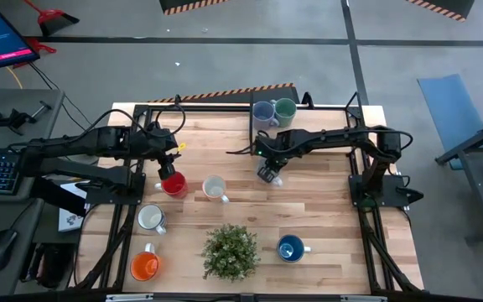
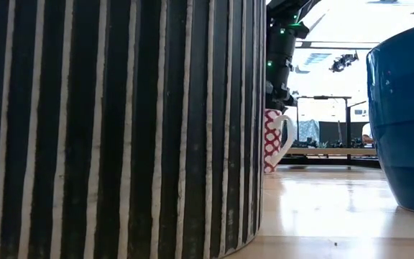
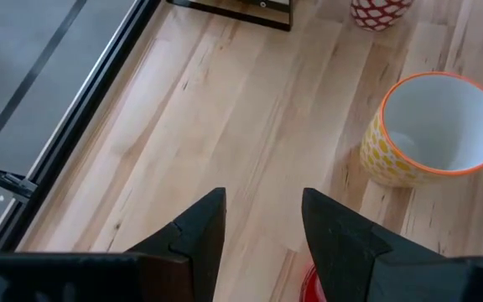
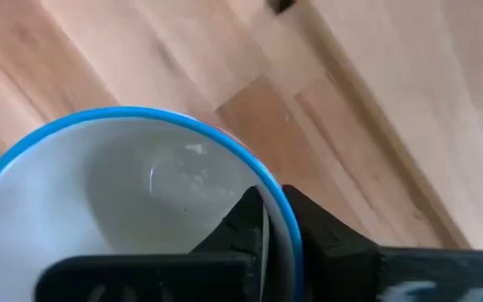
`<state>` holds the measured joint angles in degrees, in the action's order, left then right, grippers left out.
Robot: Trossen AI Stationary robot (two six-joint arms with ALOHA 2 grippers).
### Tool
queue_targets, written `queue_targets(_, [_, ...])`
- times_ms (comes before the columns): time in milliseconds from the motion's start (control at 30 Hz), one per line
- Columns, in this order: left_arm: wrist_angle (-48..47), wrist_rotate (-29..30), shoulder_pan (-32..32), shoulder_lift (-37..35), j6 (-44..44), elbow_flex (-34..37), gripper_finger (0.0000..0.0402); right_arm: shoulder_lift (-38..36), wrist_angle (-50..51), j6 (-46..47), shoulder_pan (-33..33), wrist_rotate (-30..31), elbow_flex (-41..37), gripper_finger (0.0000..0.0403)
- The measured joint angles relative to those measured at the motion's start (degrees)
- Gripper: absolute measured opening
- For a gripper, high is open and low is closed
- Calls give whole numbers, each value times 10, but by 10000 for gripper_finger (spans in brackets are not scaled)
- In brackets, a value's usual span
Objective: Place coffee mugs
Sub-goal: Put the red patterned mug on the shelf
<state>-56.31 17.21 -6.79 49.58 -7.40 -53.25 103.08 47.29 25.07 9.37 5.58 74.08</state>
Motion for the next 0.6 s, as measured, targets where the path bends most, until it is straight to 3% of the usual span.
queue_targets(333, [0,0,0,0,0,0,147,-77,59,12,-50,25,0,3])
queue_targets(600, [1,0,0,0,-20,0,147,-214,217,119,-110,164,1,2])
